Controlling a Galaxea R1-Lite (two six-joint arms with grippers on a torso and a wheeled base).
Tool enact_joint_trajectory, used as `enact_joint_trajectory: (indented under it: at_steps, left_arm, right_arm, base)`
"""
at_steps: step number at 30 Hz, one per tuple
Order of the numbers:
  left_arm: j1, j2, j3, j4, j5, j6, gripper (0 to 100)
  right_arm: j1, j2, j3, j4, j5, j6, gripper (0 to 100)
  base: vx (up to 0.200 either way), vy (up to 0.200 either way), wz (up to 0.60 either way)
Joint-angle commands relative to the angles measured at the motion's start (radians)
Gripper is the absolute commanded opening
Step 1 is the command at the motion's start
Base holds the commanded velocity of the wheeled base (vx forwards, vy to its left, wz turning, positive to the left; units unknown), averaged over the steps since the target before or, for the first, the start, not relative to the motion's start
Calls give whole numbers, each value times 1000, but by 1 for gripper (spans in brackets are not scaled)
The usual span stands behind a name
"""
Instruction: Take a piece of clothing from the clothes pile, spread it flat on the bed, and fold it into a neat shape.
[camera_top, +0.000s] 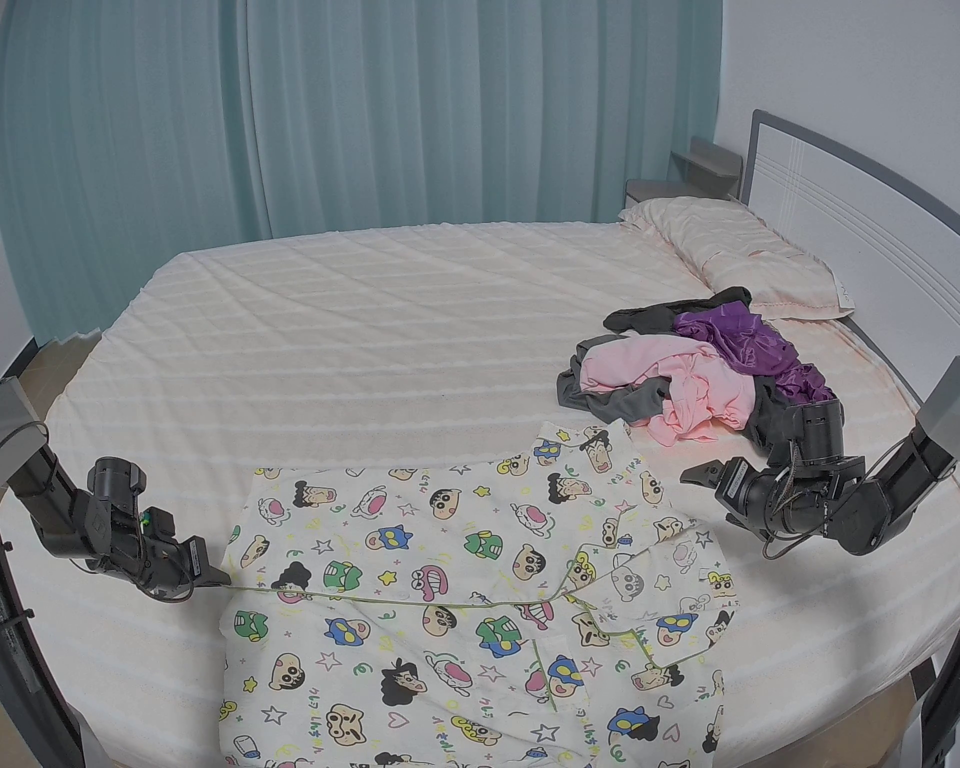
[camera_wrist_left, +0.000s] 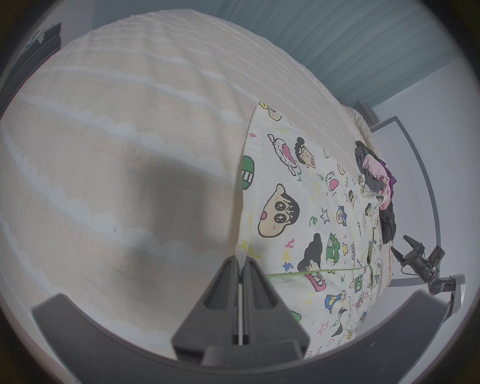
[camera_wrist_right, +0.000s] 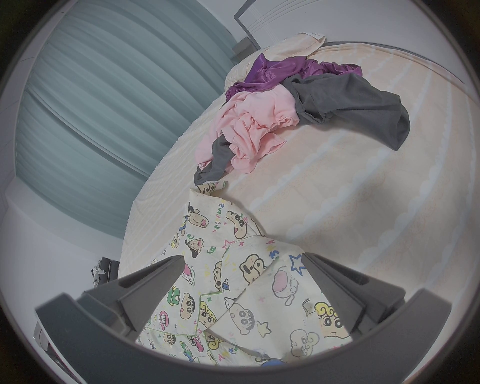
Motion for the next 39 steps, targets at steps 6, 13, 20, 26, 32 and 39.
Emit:
enact_joint_trajectory:
  at_steps: [6,13,20,26,32,39]
  left_arm:
    - [13,-7,38,-5,3,11,0]
    - [9,-7,31,-3,8,7,100]
    - [33,-87,83,1,-18,-13,100]
    - [58,-217,198,4,-107,-21,100]
    - [55,-361,344,4,-112,-108,100]
    - [53,-367,425,4,-112,-113,100]
  right_arm:
    - [3,-1,-1,0,0,0,100]
    - [3,-6,5,0,0,2,100]
    - [10,-81,102,0,-1,-11,100]
    - [25,-141,211,0,-11,-11,100]
    - [46,-208,347,-28,-9,-9,100]
    - [60,-208,468,-146,-6,0,100]
  base:
    - [0,0,0]
    - [0,0,0]
    - [0,0,0]
    - [0,0,0]
    - [0,0,0]
    - [-114,0,0]
